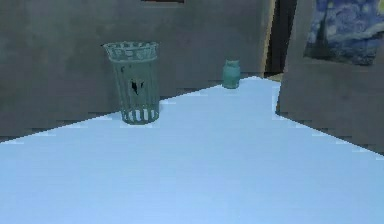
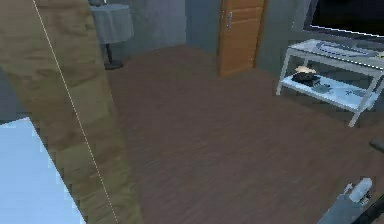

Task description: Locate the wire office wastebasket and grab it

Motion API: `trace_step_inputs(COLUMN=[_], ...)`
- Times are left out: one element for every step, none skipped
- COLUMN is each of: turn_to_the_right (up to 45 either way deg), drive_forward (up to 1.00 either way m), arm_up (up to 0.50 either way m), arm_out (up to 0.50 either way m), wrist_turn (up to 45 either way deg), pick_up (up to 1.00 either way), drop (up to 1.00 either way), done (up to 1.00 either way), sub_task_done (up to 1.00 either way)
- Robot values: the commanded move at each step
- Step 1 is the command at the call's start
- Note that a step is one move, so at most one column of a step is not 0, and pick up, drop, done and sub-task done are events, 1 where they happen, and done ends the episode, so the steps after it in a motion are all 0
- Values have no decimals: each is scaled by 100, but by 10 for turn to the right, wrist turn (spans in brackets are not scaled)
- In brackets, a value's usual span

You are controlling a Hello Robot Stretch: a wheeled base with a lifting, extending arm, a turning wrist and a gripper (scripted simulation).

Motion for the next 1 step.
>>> trace_step_inputs(turn_to_the_right=[30], drive_forward=[0], arm_up=[0], arm_out=[0], wrist_turn=[0], pick_up=[0], drop=[0], done=[0], sub_task_done=[0])
